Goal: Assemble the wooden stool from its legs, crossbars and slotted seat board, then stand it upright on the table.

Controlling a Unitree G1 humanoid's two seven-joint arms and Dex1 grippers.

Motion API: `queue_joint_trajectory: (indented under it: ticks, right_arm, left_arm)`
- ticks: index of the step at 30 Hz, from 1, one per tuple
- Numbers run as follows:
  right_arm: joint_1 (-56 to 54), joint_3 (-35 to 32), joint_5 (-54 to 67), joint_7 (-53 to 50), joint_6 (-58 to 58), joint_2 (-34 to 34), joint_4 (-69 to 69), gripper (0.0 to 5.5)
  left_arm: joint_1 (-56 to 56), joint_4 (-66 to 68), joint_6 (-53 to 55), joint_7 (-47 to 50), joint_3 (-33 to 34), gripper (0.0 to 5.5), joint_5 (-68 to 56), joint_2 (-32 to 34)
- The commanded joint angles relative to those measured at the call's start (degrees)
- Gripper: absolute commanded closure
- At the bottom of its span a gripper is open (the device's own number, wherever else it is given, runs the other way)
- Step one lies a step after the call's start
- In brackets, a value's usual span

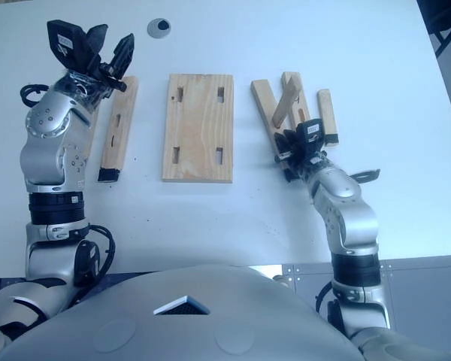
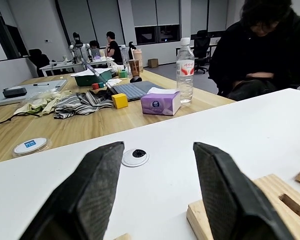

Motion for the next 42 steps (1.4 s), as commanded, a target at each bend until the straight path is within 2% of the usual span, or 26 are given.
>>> queue_joint_trajectory:
  ticks: [1,6,9,22,29,31,34,37,42]
  right_arm:
    - [-2.41,-0.61,-1.09,0.70,2.56,-2.19,-0.87,3.69]
    - [-5.72,-1.69,-0.61,2.26,5.39,-3.44,-1.84,3.01]
    - [-6.26,-0.91,-0.69,3.42,7.88,-4.26,-2.69,2.37]
    - [-2.66,2.98,-0.51,7.01,16.89,-6.23,-2.25,2.37]
    - [-2.51,3.68,-1.85,6.86,16.43,-6.65,-2.96,3.38]
    - [-2.63,3.07,-1.32,6.78,14.95,-5.39,-3.50,3.46]
    - [-4.64,0.76,0.87,7.22,13.03,-3.35,-4.88,3.46]
    - [-12.06,-4.85,7.53,10.42,14.06,-2.07,-4.70,3.46]
    - [-29.82,-14.95,28.81,21.45,20.82,-2.49,0.88,3.46]
  left_arm:
    - [-0.64,0.70,-0.45,0.29,0.62,2.98,0.54,0.22]
    - [-0.54,0.93,-0.89,0.69,0.77,2.98,0.73,-0.17]
    - [-0.40,1.23,-1.28,0.92,0.85,2.98,0.73,-0.45]
    - [0.35,0.59,-1.13,1.63,0.77,2.98,0.72,-0.53]
    - [0.28,0.27,-0.96,1.59,1.06,2.98,0.24,-0.65]
    - [0.02,-0.96,-0.06,0.76,0.75,2.98,-0.48,-0.50]
    - [-1.16,-4.57,4.19,-0.64,3.04,2.98,-7.85,-2.78]
    - [-2.68,-8.99,10.68,-3.47,7.33,2.98,-21.42,-4.92]
    - [-4.10,-14.42,23.20,-8.59,11.44,2.98,-45.96,-5.36]
